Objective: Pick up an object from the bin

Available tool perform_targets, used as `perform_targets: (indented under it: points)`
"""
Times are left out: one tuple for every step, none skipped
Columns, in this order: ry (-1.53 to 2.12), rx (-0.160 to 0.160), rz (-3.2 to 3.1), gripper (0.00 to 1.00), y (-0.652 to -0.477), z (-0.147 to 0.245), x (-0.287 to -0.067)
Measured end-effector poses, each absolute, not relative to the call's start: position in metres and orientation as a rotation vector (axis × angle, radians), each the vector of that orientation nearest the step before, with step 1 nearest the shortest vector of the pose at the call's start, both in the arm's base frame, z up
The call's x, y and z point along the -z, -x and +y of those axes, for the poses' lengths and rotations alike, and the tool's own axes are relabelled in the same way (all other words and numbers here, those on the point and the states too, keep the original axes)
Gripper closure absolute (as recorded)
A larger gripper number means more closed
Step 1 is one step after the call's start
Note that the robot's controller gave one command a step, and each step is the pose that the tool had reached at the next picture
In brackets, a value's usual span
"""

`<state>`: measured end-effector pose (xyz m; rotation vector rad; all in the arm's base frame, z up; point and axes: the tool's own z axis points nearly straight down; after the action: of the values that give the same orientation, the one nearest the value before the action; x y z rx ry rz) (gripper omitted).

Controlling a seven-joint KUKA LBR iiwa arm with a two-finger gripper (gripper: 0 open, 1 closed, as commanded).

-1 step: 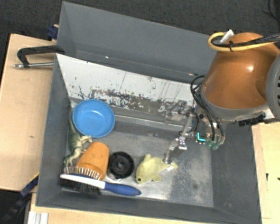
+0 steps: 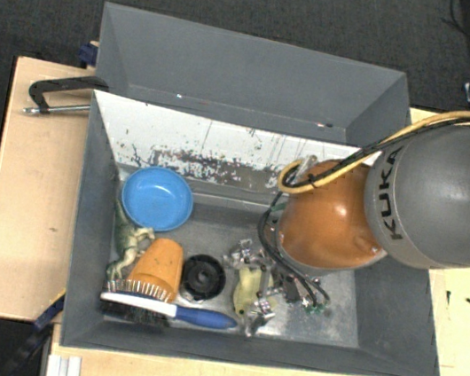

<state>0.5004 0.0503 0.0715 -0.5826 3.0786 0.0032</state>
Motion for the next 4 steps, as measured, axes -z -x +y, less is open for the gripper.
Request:
perform_targets:
  points:
    - [0.691,0.001,3.056,0.0,-0.516,0.027,-0.102]
    - [0.781,-0.001,3.036,0.0,-0.516,0.022,-0.11]
    - [1.13,0.0,2.924,0.0,-0.514,0.021,-0.073]
    - [1.128,0.0,2.928,0.0,-0.515,0.022,-0.074]
